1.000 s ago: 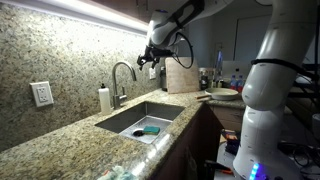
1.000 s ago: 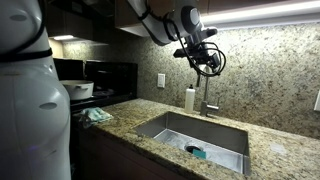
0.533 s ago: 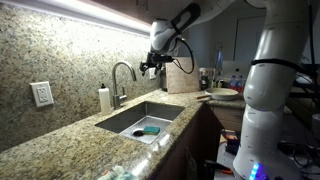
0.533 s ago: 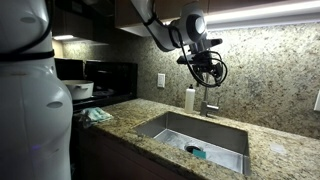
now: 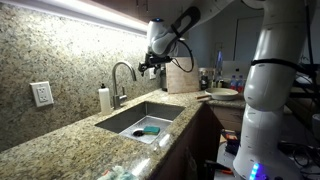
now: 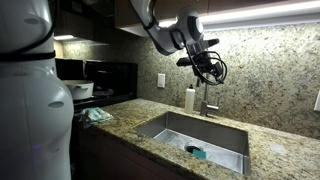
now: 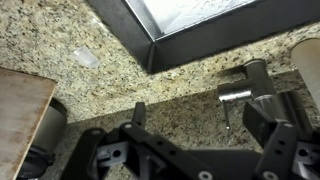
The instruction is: Push the faucet to the left, use the sponge in the sink to wipe the sink
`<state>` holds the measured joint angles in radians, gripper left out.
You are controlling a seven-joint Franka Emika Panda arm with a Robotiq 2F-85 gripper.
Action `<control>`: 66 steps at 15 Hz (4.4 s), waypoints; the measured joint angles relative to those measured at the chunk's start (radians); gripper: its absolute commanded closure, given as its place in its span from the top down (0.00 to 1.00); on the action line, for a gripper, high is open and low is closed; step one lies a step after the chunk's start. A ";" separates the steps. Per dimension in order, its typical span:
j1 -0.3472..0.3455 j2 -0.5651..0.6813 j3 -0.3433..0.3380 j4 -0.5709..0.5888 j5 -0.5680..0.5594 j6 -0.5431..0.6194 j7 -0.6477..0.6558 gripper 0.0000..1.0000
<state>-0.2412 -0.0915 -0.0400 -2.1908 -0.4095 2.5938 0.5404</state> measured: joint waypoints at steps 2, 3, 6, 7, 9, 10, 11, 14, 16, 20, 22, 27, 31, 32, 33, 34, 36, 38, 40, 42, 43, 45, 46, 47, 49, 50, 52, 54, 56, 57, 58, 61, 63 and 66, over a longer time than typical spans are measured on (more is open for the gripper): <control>0.014 0.021 -0.002 0.004 0.006 0.026 0.007 1.00; 0.026 0.030 -0.006 0.001 0.034 0.060 0.004 1.00; 0.043 0.041 -0.010 -0.002 0.069 0.091 -0.001 1.00; 0.043 0.041 -0.012 -0.002 0.070 0.092 -0.001 1.00; 0.046 0.041 -0.018 -0.001 0.056 0.107 0.011 1.00; 0.041 0.041 -0.023 -0.004 0.006 0.160 0.052 1.00; 0.029 0.041 -0.030 -0.013 -0.074 0.227 0.106 1.00; -0.052 0.044 -0.046 -0.042 -0.330 0.434 0.284 1.00; -0.122 0.051 -0.052 -0.035 -0.493 0.547 0.434 1.00; -0.208 0.073 -0.059 0.046 -0.718 0.684 0.733 1.00; -0.207 0.075 -0.050 0.081 -0.744 0.719 0.835 1.00; -0.104 0.095 -0.062 0.037 -0.524 0.750 0.716 1.00; -0.046 0.145 -0.100 -0.037 -0.216 0.750 0.449 1.00; -0.043 0.163 -0.109 -0.051 -0.142 0.750 0.376 1.00; -0.043 0.182 -0.117 -0.064 -0.068 0.755 0.301 1.00; -0.043 0.204 -0.124 -0.075 0.000 0.772 0.228 1.00; 0.027 0.257 -0.212 -0.098 0.057 0.854 0.153 1.00; 0.136 0.301 -0.287 -0.108 0.165 0.895 0.056 1.00; 0.269 0.304 -0.332 -0.077 0.304 0.887 -0.045 1.00; 0.423 0.300 -0.420 -0.023 0.456 0.881 -0.158 1.00; 0.508 0.301 -0.489 0.008 0.540 0.873 -0.223 1.00; 0.664 0.308 -0.635 0.059 0.664 0.863 -0.319 1.00; 0.738 0.315 -0.707 0.077 0.708 0.861 -0.351 1.00; 0.807 0.327 -0.776 0.088 0.743 0.860 -0.371 1.00; 0.930 0.360 -0.896 0.087 0.795 0.857 -0.382 1.00; 0.978 0.379 -0.941 0.074 0.815 0.857 -0.382 1.00; 1.050 0.406 -1.000 0.015 0.836 0.858 -0.382 1.00; 1.115 0.414 -1.059 -0.064 0.841 0.858 -0.381 1.00; 1.198 0.415 -1.148 -0.130 0.845 0.858 -0.381 1.00; 1.246 0.415 -1.200 -0.153 0.846 0.858 -0.381 1.00; 1.295 0.415 -1.249 -0.166 0.846 0.858 -0.381 1.00; 1.482 0.421 -1.408 -0.158 0.845 0.859 -0.381 1.00; 1.593 0.429 -1.481 -0.153 0.845 0.859 -0.381 1.00; 1.680 0.436 -1.530 -0.171 0.845 0.858 -0.376 1.00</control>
<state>1.4392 0.3444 -1.5699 -2.3614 0.4352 3.4522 0.1648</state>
